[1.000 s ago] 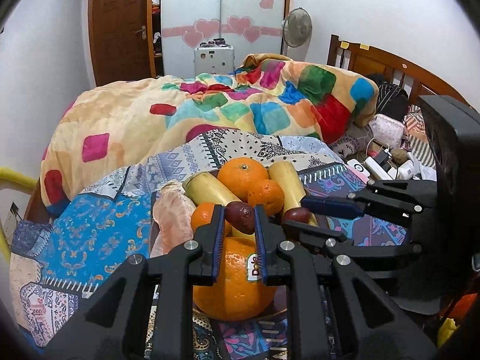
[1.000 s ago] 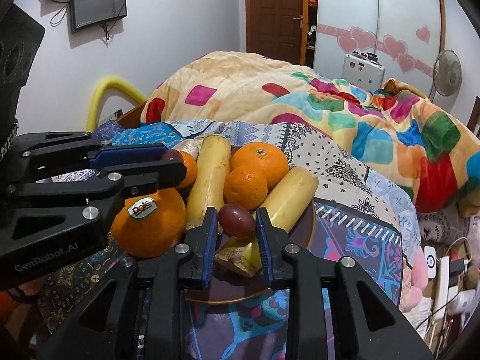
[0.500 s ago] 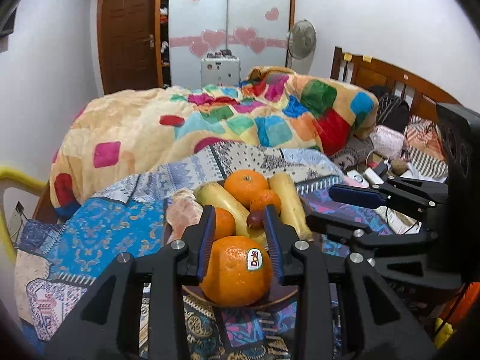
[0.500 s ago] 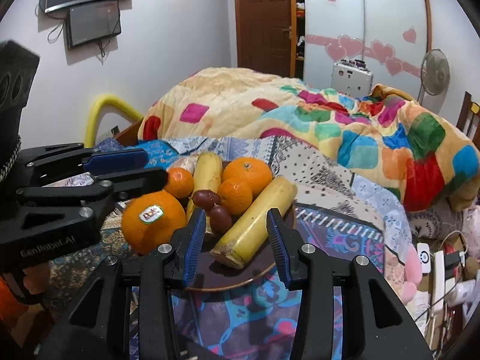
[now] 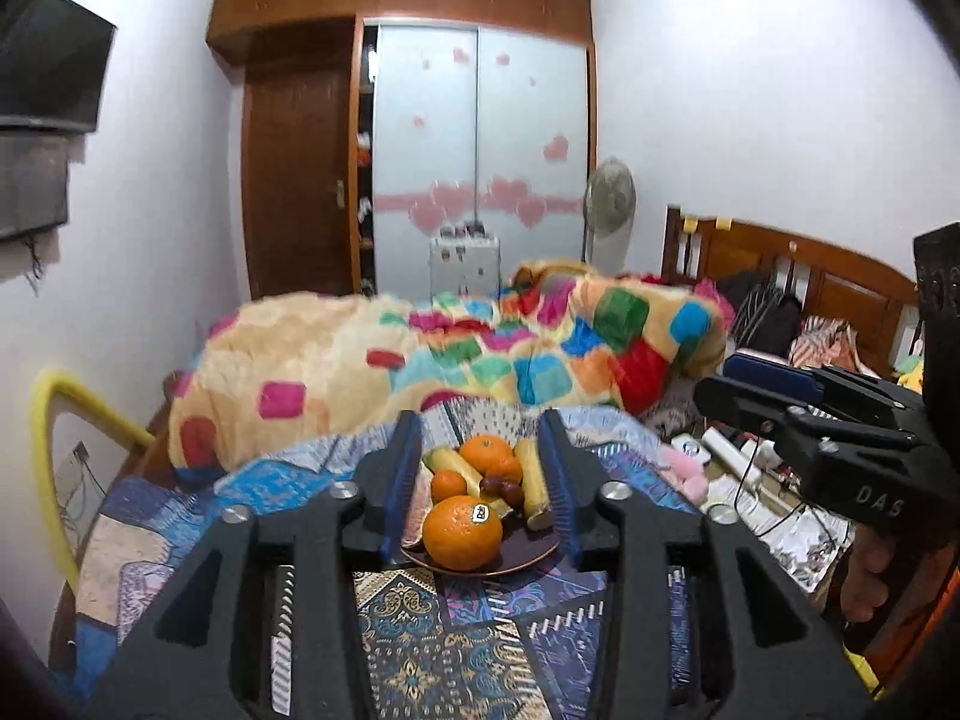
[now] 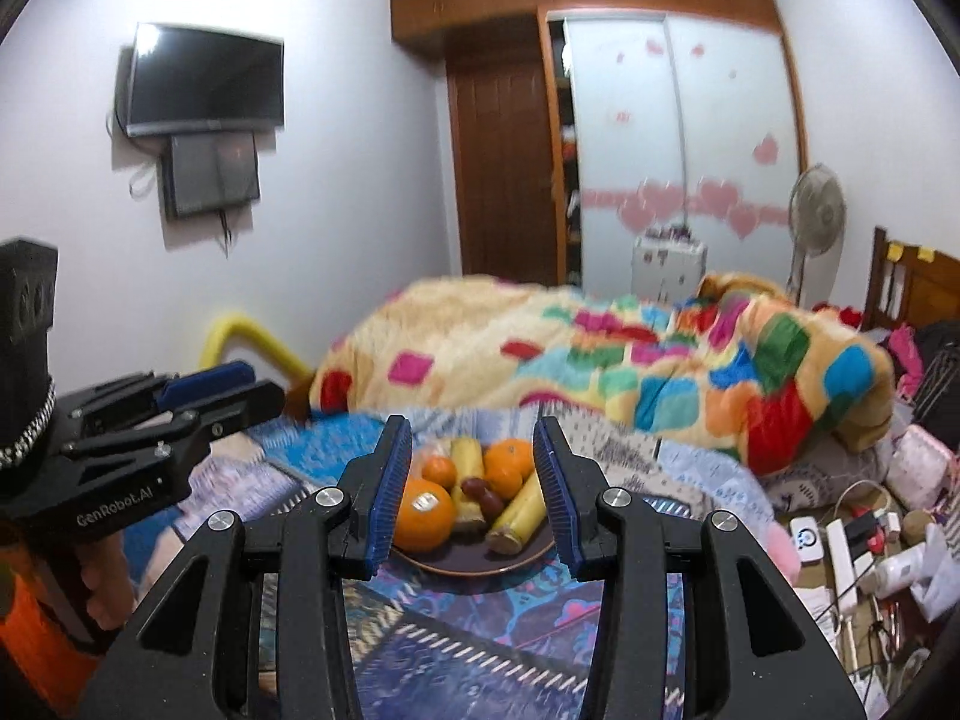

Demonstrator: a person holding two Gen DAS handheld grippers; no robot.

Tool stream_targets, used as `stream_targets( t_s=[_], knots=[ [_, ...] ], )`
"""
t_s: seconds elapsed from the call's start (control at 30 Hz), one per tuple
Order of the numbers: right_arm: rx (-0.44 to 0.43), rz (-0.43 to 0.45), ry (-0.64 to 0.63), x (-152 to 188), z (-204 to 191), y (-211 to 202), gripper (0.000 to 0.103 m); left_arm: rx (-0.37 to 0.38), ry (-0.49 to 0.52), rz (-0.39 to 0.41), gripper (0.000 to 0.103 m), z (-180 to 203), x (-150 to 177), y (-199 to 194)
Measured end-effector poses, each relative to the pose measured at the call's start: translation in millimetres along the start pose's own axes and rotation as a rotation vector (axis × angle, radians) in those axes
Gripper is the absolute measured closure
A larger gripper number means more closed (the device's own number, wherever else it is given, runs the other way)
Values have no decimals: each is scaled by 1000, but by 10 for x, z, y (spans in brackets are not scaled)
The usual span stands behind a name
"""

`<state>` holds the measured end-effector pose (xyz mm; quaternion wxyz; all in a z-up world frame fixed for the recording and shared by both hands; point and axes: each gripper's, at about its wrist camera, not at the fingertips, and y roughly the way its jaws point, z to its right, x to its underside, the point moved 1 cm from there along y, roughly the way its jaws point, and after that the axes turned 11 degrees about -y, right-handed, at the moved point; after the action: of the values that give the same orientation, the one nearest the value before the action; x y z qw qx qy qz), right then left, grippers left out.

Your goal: Organize fruits

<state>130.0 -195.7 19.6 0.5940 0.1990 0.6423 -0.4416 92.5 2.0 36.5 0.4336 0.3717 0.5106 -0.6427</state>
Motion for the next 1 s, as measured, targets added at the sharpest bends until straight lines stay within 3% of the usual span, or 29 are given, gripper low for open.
stream_targets(
  t_s=[0.17,0.3,0.47,0.6,0.7,1.0],
  knots=[
    [35,84,6,-40,-160,-371,53,-7,-3,82,42,69,30,-466],
    [79,146,-5,-60,-282,-617,41,-9,-2,115,35,115,81,-716],
    [111,188,-5,-73,-334,-790,22,-14,-16,144,16,119,102,-875],
    [124,201,6,-58,-336,-841,16,-23,-25,165,10,106,121,-987],
    [149,204,13,-50,-327,-826,1,-23,-31,174,5,92,126,-1031],
    [176,222,6,-4,-373,-939,0,-35,-32,181,0,100,165,-1056]
  ],
)
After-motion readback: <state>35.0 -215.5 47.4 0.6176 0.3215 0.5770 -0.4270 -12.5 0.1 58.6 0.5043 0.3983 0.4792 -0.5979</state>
